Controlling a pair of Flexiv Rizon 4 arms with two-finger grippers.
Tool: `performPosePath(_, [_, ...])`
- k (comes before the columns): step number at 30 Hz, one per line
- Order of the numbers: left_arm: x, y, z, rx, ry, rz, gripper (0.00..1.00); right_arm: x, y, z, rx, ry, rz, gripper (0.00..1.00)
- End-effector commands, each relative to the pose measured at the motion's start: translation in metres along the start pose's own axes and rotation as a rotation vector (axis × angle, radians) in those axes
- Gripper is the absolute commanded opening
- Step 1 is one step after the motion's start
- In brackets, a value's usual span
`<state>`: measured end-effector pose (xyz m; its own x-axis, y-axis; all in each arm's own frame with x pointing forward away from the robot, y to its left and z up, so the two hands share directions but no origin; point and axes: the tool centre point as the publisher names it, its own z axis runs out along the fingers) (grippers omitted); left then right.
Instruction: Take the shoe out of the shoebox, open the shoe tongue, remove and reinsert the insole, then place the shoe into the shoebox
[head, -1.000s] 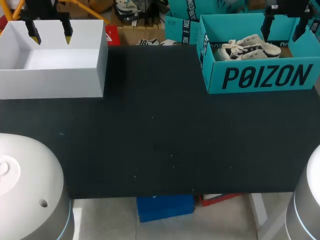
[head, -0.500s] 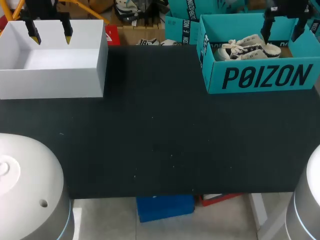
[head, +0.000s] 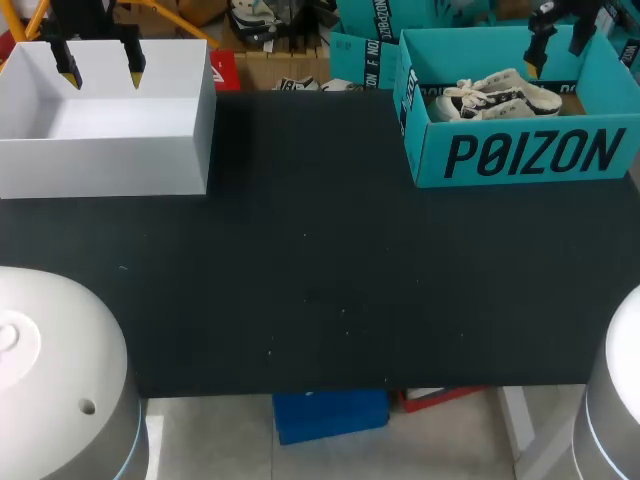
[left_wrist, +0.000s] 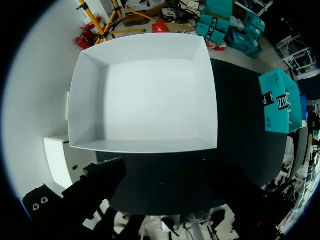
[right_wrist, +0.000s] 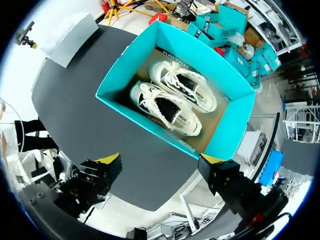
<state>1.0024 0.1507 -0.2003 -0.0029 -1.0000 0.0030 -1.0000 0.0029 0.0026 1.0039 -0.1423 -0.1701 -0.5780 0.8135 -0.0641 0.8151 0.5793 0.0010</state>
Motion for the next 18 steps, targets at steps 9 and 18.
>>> performPosePath(9, [0.0006, 0.0006, -0.0005, -0.001, -0.002, -0.002, 1.0, 0.0077, -0.0142, -0.0041, -0.147, -0.051, -0.992, 1.0])
performPosePath(18, [0.0006, 0.0006, -0.0005, -0.001, -0.002, -0.002, 1.0, 0.0077, -0.0142, -0.0041, -0.147, -0.051, -0.992, 1.0])
